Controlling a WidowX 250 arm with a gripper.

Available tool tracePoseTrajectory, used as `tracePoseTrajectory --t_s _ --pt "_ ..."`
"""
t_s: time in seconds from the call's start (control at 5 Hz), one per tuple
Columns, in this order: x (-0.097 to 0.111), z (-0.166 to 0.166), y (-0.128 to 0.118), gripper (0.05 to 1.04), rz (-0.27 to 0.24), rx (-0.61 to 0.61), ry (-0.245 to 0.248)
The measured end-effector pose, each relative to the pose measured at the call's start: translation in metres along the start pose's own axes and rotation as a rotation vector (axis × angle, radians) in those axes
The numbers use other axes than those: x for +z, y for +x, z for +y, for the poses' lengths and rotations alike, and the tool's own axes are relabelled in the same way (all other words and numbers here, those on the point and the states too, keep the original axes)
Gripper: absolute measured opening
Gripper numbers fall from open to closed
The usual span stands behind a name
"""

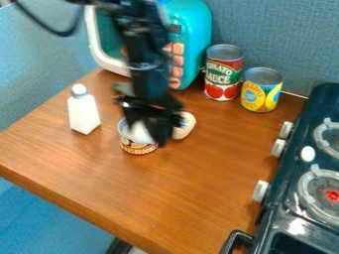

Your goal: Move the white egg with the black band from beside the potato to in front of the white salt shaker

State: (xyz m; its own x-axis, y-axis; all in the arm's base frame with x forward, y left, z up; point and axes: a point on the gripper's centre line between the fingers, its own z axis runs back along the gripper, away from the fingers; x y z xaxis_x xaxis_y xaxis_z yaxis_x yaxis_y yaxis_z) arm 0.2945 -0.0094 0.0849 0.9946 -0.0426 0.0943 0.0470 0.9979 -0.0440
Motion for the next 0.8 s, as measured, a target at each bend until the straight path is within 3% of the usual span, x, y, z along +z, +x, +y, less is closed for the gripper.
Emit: tracePoseTrajectory --t_s 0.2,0.4,0.6,0.8 --pt "0.01 0.031 -0.024 0.72 -0.037 0.141 -0.032" --pt "0.023 0.05 -0.041 0.72 -0.053 0.237 -0.026" --pt "0.019 0.066 -0.055 0.72 -0.062 0.296 -0.042" --pt "0.013 0.084 -0.053 0.72 -0.101 0.317 -0.044"
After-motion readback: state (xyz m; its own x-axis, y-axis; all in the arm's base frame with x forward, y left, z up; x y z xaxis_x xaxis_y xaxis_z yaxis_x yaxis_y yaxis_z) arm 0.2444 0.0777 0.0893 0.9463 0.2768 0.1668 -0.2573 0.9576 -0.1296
